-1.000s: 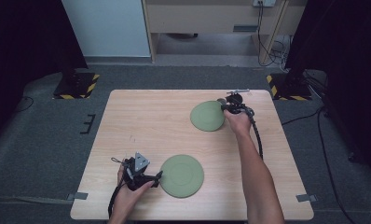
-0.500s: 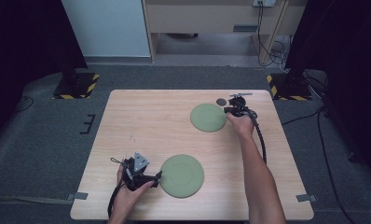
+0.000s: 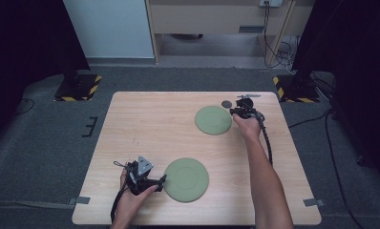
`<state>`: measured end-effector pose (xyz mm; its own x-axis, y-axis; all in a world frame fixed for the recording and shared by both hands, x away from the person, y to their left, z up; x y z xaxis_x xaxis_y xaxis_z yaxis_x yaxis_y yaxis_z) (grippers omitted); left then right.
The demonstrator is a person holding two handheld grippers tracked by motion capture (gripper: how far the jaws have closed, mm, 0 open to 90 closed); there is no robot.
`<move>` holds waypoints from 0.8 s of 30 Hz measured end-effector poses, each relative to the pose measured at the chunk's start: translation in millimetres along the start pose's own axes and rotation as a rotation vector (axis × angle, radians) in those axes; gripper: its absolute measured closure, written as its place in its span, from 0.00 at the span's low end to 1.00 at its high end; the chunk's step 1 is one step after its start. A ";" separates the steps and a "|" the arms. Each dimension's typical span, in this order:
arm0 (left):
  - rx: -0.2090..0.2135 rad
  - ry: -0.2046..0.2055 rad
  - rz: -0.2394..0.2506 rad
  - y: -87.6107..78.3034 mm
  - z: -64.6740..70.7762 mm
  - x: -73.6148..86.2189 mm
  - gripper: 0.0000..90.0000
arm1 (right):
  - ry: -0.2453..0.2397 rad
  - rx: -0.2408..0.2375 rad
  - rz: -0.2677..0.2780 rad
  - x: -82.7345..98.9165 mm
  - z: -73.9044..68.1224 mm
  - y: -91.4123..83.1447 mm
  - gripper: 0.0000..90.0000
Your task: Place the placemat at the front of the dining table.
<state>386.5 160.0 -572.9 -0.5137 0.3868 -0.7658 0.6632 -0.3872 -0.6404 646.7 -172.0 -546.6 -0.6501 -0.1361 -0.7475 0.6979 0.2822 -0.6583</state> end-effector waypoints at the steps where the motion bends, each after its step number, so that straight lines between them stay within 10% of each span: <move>1: -0.002 -0.001 0.000 -0.1 -0.2 -0.1 0.02 | -0.004 -0.002 -0.001 -0.2 -0.8 0.0 0.77; 24: -0.003 -0.001 0.002 -0.3 -0.5 -0.7 0.02 | 0.096 -0.039 0.023 -8.8 2.4 -5.5 0.24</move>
<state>387.0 160.2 -572.2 -0.5130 0.3852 -0.7671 0.6656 -0.3858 -0.6389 649.3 -174.6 -536.6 -0.6615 -0.0382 -0.7489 0.7016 0.3213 -0.6361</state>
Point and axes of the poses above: each handheld gripper's, and its own axes: y roughly forward along the jaws, x roughly out of its underside, z roughly to its right, the point moved 8 cm from there along y, roughly forward along the jaws
